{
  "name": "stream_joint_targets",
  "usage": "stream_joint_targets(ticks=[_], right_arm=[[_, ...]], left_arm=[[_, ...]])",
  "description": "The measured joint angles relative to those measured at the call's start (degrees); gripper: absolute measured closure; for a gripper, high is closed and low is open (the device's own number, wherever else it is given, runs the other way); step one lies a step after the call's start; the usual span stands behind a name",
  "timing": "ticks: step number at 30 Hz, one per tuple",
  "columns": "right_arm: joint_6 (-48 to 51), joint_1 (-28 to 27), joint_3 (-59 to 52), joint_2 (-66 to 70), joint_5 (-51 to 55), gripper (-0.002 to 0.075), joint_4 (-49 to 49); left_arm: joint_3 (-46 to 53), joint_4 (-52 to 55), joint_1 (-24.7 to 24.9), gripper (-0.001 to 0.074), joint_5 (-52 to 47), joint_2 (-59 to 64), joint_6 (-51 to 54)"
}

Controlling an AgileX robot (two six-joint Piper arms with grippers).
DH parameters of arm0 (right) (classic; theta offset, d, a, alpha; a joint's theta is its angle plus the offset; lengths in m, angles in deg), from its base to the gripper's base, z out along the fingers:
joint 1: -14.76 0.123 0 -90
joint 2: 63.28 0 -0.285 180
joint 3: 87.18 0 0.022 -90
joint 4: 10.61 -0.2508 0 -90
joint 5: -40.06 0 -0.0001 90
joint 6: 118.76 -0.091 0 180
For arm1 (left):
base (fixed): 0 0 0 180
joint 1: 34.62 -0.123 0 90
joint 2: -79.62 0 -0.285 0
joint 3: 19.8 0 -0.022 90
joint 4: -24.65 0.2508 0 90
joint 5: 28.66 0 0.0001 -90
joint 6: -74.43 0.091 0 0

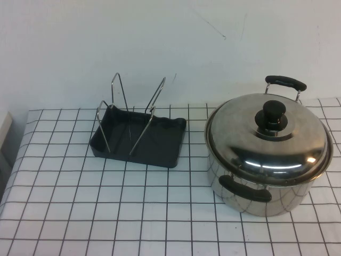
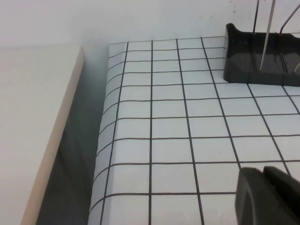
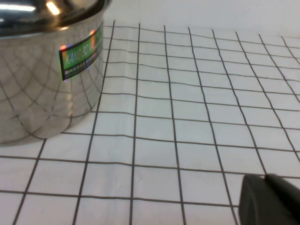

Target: Put pot lid on rack

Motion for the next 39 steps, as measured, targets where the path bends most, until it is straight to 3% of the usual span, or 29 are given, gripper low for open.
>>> stream_joint_targets(ticks=[32, 39], right_arm=[[0.0, 0.0, 0.0, 0.0, 0.0, 0.0728, 0.0], [0.0, 0.0, 0.0, 0.0, 0.0, 0.0728, 0.0]], left_arm=[[0.0, 0.8, 0.0, 0.0737, 0.6, 0.0, -0.1], [0.3, 0.8, 0.0, 0.0737, 7.0, 0.0, -0.1]])
